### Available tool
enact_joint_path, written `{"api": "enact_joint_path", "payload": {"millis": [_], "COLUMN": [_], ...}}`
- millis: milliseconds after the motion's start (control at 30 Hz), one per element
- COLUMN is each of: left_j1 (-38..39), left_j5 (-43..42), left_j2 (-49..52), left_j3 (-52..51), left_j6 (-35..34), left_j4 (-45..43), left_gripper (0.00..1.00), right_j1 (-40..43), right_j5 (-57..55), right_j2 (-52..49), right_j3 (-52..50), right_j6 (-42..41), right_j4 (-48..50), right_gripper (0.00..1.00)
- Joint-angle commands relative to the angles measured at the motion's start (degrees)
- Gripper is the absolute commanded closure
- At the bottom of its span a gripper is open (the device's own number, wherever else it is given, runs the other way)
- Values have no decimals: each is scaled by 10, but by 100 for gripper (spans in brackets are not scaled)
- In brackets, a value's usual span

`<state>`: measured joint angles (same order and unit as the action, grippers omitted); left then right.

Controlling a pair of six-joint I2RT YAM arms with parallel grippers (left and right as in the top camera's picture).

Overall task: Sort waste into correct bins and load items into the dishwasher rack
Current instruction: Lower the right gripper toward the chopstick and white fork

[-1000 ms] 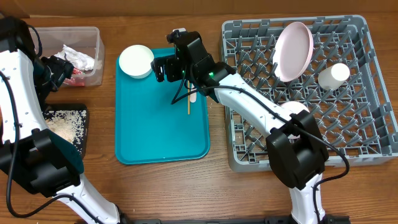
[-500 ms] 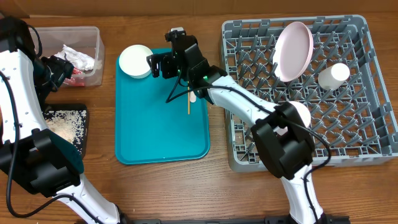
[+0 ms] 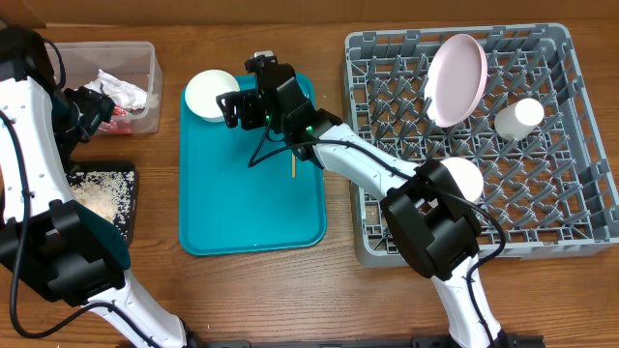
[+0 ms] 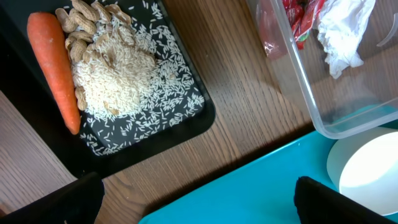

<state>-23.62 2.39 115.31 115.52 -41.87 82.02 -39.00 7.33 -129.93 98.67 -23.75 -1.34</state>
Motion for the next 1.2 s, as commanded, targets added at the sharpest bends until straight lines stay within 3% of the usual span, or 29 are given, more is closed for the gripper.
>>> {"api": "enact_joint_path", "payload": {"millis": [0, 67, 133, 367, 700, 800, 1033, 1167], "left_j1": [5, 5, 5, 5, 5, 5, 5, 5], "left_j5": [6, 6, 6, 6, 6, 6, 6, 6], "left_j2": [2, 2, 2, 2, 2, 2, 2, 2], "left_j3": [-1, -1, -1, -1, -1, -1, -1, -1], "left_j6": [-6, -6, -6, -6, -6, -6, -6, -6], "left_j4": [0, 0, 0, 0, 0, 0, 0, 0], "left_gripper": [0, 0, 0, 0, 0, 0, 0, 0], "right_j1": [1, 1, 0, 0, 2, 3, 12, 32], "right_j5": [3, 5, 30, 161, 197, 156, -138, -134], "right_j2": [-10, -10, -10, -10, 17, 50, 125, 124], "right_j3": [12, 12, 12, 12, 13, 22, 31, 28], "right_j6": [8, 15, 14, 12, 15, 34, 18, 28], "right_j4": [-12, -31, -67, -104, -123, -166, -328, -350], "right_gripper": [9, 9, 0, 0, 0, 0, 0, 0]}}
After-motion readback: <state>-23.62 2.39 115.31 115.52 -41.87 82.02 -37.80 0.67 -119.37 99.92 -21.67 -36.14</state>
